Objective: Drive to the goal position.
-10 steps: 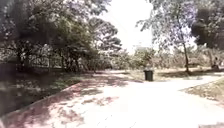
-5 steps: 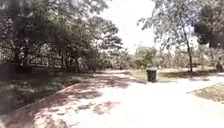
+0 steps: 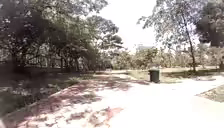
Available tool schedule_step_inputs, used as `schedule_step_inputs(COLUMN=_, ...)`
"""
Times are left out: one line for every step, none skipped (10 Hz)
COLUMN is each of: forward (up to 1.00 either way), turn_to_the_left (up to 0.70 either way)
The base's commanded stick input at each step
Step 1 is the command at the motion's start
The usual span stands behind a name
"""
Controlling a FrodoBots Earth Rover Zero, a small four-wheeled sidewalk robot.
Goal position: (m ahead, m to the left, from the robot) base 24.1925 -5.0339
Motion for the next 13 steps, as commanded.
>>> schedule_step_inputs(forward=0.7, turn_to_the_left=0.0)
schedule_step_inputs(forward=0.7, turn_to_the_left=0.0)
schedule_step_inputs(forward=0.7, turn_to_the_left=0.0)
schedule_step_inputs(forward=0.7, turn_to_the_left=0.0)
schedule_step_inputs(forward=0.7, turn_to_the_left=0.0)
schedule_step_inputs(forward=0.7, turn_to_the_left=0.0)
schedule_step_inputs(forward=0.7, turn_to_the_left=0.0)
schedule_step_inputs(forward=0.7, turn_to_the_left=0.0)
schedule_step_inputs(forward=0.7, turn_to_the_left=0.0)
schedule_step_inputs(forward=0.7, turn_to_the_left=0.0)
schedule_step_inputs(forward=0.7, turn_to_the_left=0.0)
schedule_step_inputs(forward=0.7, turn_to_the_left=0.0)
schedule_step_inputs(forward=0.7, turn_to_the_left=0.0)
